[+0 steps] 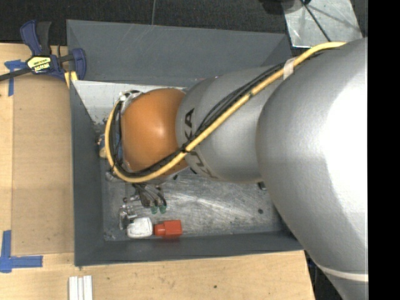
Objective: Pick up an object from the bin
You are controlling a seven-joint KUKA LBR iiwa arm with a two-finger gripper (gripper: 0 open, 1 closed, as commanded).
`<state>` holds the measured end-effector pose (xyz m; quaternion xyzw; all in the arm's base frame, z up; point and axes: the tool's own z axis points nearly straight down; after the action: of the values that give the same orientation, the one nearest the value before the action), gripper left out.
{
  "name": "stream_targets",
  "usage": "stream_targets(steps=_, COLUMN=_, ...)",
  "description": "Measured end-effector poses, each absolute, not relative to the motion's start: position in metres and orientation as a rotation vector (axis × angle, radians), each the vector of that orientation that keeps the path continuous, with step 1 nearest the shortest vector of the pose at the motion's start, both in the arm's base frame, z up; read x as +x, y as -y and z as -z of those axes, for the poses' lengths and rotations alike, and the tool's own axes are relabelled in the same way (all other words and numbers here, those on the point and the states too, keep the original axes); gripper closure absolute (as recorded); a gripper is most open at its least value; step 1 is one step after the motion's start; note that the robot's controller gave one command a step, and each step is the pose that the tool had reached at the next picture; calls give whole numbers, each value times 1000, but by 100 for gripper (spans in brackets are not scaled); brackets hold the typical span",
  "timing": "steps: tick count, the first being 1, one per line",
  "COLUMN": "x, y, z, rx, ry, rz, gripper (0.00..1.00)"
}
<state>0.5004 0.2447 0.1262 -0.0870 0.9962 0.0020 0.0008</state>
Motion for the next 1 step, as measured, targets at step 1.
stream_targets(steps=1, x=505, y=-161, z=-78, rx=-564, ry=-3084, rz=-20, gripper=0)
